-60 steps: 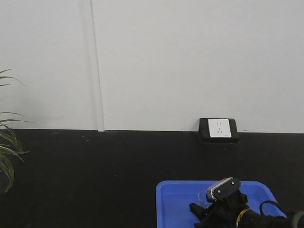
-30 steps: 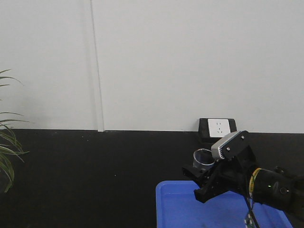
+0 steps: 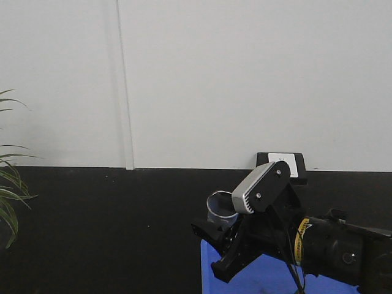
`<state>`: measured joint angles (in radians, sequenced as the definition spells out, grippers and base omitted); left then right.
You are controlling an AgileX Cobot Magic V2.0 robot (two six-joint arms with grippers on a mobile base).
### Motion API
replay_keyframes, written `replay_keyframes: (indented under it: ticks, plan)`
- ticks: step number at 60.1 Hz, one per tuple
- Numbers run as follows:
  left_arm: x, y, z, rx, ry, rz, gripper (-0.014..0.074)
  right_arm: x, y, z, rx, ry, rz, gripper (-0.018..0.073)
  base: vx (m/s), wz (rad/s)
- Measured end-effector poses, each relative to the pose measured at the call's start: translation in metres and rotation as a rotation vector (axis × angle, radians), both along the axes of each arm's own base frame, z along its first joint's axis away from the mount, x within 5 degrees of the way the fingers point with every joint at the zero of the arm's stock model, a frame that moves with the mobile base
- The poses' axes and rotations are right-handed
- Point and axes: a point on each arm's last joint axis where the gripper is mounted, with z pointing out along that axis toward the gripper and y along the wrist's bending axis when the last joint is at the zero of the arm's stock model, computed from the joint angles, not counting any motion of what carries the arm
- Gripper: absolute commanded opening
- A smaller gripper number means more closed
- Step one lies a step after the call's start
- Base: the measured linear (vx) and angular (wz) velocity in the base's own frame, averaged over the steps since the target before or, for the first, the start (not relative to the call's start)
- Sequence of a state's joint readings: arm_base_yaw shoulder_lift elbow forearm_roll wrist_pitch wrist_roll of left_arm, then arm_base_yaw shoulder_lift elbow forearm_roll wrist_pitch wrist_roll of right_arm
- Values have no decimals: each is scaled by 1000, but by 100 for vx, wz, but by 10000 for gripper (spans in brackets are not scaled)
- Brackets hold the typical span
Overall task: Move beaker to silver tray on left bench
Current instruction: 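Close the right gripper on the beaker and lift it from the tray, then hold the beaker in the right gripper while the base drives to the silver tray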
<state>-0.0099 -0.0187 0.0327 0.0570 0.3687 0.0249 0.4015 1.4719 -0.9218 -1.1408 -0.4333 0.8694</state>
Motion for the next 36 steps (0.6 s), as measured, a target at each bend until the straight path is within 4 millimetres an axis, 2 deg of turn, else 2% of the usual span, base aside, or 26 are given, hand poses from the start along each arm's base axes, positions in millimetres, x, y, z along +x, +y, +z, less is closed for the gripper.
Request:
replay_keyframes:
  ticks: [36]
  plan:
    - [0, 0, 0, 0, 0, 0, 1, 0, -1, 0, -4, 2, -7, -11, 0, 0]
